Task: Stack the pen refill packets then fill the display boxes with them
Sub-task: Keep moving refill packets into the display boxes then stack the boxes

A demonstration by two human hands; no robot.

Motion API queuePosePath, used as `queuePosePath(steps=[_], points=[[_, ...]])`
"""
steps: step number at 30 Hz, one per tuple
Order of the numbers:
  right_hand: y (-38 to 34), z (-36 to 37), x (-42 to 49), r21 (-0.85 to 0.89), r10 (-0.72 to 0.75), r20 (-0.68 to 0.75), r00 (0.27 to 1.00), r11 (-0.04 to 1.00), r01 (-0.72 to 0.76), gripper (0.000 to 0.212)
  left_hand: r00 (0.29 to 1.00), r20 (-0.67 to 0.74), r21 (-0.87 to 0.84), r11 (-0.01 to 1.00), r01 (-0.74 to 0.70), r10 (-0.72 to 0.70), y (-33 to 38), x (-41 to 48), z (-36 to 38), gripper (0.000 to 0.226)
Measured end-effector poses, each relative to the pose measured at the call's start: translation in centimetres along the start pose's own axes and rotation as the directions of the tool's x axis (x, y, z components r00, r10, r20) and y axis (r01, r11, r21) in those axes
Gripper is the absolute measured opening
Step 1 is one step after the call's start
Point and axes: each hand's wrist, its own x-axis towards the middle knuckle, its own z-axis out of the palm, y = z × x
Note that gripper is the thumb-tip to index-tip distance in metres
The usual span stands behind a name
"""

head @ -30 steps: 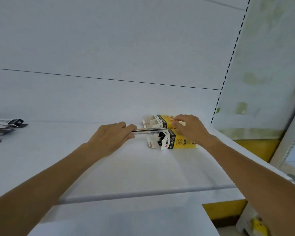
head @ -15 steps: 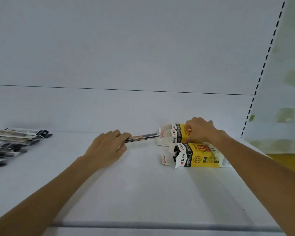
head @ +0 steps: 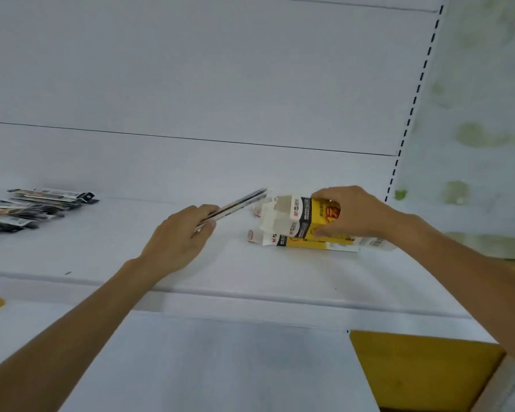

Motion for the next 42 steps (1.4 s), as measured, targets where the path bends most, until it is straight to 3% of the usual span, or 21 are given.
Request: queuePosePath(steps=[3,6,10,18,23,26,28,31,34,36,39,42], points=[[0.1,0.5,-2.6,-0.004,0.027,0.124,0.992,1.000,-0.027,0.070,0.996,0.035,0.007,0.997,-0.078,0.078,1.8,-1.6,-0.2,0.043],[0.4,2.0,-4.3,0.051,0.039,0.266,0.963,0.997,-0.054,0.065,0.973,0.178,0.100,0.981,-0.168,0.149,2.6,-2.3,0.3,0.049],[1.1,3.7,-4.9,0.110,0.090,0.173,0.981,0.988,-0.110,0.077,0.961,0.220,0.280,0.932,-0.229,0.170,2.2,-2.7,0.8,0.035],[0.7,4.2,-3.8,0.025,0.058,0.149,0.987,0.998,-0.062,0.059,0.943,0.259,0.195,0.944,-0.265,0.211,1.0,-2.8,0.5,0.043],[-0.9,5.0,-2.8,0.048,-0.011,0.169,0.986,0.999,0.003,0.055,0.922,0.384,0.070,0.994,-0.084,0.051,5.5,-0.7,2.1,0.058],[-1.3,5.2,-2.3,0.027,-0.033,0.149,0.988,0.999,0.029,0.054,0.878,0.479,-0.197,0.975,0.102,0.005,7.2,0.5,4.2,0.029],[-1.3,5.3,-2.2,-0.003,-0.020,0.131,0.991,1.000,0.021,0.055,0.856,0.515,-0.227,0.955,0.191,-0.048,7.2,1.0,5.2,0.021],[-1.1,5.5,-2.1,-0.036,-0.017,0.124,0.992,0.999,0.022,0.059,0.872,0.489,-0.165,0.984,0.062,0.027,5.7,1.3,5.3,0.036],[-1.1,5.5,-2.1,-0.067,-0.028,0.110,0.993,0.997,0.036,0.063,0.941,0.333,-0.145,0.989,-0.016,0.064,4.1,1.1,3.9,0.048],[-1.0,5.5,-2.2,-0.093,-0.029,0.085,0.996,0.995,0.036,0.065,0.962,0.252,-0.078,0.988,0.131,-0.108,3.4,1.2,3.0,0.051],[-0.8,5.9,-2.3,-0.142,-0.049,0.042,0.998,0.988,0.055,0.067,0.875,0.253,0.022,0.906,0.422,-0.414,1.9,1.2,2.0,0.037],[-0.2,6.1,-2.3,-0.210,-0.093,-0.013,0.996,0.974,0.088,0.070,0.840,0.345,-0.173,0.851,0.496,-0.419,1.6,0.9,1.5,0.017]])
